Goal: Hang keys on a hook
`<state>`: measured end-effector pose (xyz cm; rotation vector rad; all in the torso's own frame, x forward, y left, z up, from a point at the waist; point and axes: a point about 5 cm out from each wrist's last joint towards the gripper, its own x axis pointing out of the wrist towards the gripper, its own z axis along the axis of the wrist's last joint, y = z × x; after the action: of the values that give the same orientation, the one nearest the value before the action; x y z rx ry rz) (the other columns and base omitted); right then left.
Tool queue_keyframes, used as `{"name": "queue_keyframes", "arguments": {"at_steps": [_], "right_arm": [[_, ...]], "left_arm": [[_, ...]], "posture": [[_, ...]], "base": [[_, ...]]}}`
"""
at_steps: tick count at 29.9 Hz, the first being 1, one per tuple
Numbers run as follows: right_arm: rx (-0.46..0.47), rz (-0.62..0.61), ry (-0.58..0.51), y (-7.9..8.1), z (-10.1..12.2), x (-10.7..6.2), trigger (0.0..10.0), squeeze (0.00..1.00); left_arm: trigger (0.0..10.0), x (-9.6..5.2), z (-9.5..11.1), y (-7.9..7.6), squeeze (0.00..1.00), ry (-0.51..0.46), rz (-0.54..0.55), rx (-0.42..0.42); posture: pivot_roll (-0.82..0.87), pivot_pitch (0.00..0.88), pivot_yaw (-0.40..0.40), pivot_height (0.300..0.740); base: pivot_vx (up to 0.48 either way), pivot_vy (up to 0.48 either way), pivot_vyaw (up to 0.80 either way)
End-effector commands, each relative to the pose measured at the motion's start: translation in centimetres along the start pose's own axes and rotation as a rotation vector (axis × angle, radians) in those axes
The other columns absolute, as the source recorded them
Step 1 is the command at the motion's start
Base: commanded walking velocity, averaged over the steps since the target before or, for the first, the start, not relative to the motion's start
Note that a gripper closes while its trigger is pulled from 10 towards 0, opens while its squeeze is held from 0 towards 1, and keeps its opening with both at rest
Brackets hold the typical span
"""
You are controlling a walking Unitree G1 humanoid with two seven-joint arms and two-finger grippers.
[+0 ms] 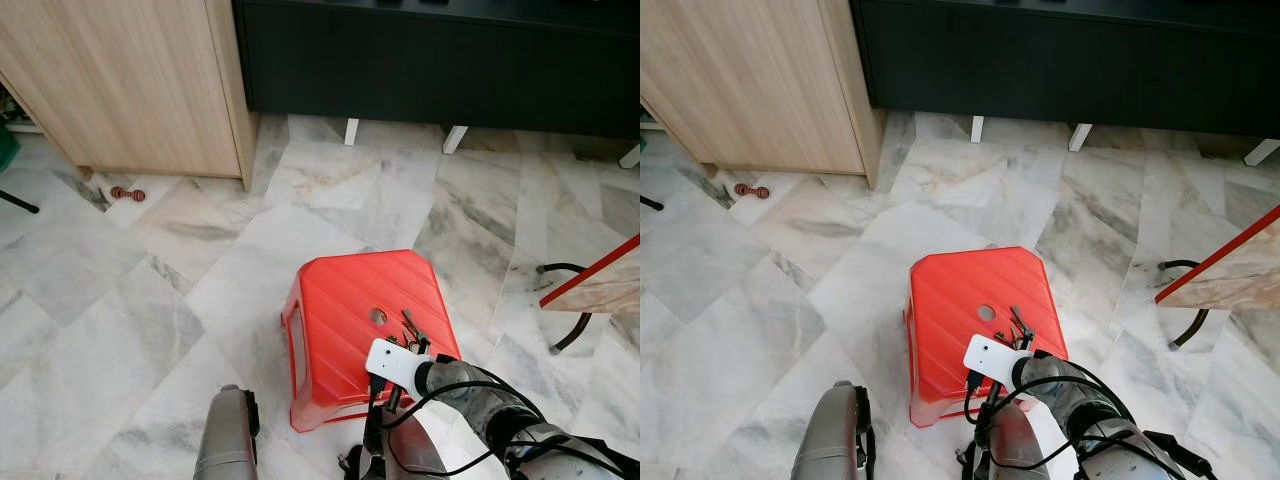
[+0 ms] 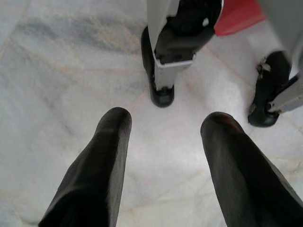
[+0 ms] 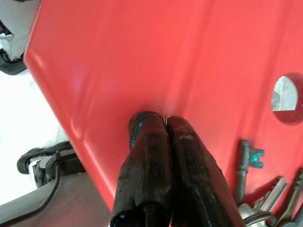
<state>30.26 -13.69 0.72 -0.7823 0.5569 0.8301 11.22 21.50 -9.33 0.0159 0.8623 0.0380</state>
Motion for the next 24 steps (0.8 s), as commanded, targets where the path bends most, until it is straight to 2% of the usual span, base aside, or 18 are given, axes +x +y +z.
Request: {"name": "queue_keyframes", "arguments": {"at_steps": [1, 5, 10, 12, 13, 18, 20, 21, 22, 24], "right_arm": [[0.064, -0.052, -0.021, -0.8, 0.1, -0.2, 0.0, 0.00], [0.086, -0.101, -0.068, -1.7, 0.6, -0.4, 0.0, 0.00], [0.128, -0.125, -0.123, -1.9, 0.7, -0.7, 0.0, 0.00], [0.163, -0.131, -0.148, -1.7, 0.6, -0.8, 0.0, 0.00], [0.218, -0.131, -0.179, -1.3, 0.4, -0.8, 0.0, 0.00], [0.306, -0.151, -0.231, -0.3, -0.4, -1.0, 0.0, 0.00], [0.375, -0.200, -0.273, -0.3, -0.6, -1.3, 0.0, 0.00], [0.375, -0.200, -0.273, -0.3, -0.6, -1.3, 0.0, 0.00], [0.423, -0.241, -0.304, -0.5, -0.7, -1.6, 0.0, 0.00], [0.434, -0.250, -0.312, -0.5, -0.7, -1.6, 0.0, 0.00]], "left_arm": [[10.0, -0.1, -1.1, -0.7, 0.00, 0.058, -0.016, -0.004], [10.0, 0.4, -0.1, -0.7, 0.00, 0.052, -0.015, -0.001], [10.0, 1.0, 0.7, -0.7, 0.00, 0.061, -0.013, 0.007], [10.0, 1.1, 0.8, -0.6, 0.00, 0.066, -0.013, 0.009], [10.0, 1.2, 1.0, -0.6, 0.00, 0.070, -0.014, 0.012], [10.0, 1.5, 1.5, -0.5, 0.00, 0.076, -0.011, 0.017], [10.0, 1.7, 1.8, -0.4, 0.00, 0.081, -0.009, 0.024], [10.0, 1.7, 1.8, -0.4, 0.00, 0.081, -0.009, 0.024], [10.0, 1.8, 2.1, -0.4, 0.00, 0.082, -0.009, 0.031], [10.0, 1.9, 2.2, -0.4, 0.00, 0.082, -0.009, 0.032]], "posture": [[0.15, 0.272, -0.132, 0.636], [0.13, 0.221, -0.133, 0.636], [0.11, 0.160, -0.128, 0.636], [0.11, 0.138, -0.126, 0.636], [0.11, 0.118, -0.125, 0.636], [0.10, 0.060, -0.115, 0.636], [0.09, 0.040, -0.108, 0.636], [0.09, 0.040, -0.108, 0.636], [0.09, 0.026, -0.106, 0.636], [0.09, 0.026, -0.106, 0.636]], "base": [[0.000, 0.000, 0.00], [0.000, 0.000, 0.00], [0.000, 0.000, 0.00], [0.000, 0.000, 0.00], [0.000, 0.000, 0.00], [0.000, 0.000, 0.00], [0.000, 0.000, 0.00], [0.000, 0.000, 0.00], [0.000, 0.000, 0.00], [0.000, 0.000, 0.00]]}}
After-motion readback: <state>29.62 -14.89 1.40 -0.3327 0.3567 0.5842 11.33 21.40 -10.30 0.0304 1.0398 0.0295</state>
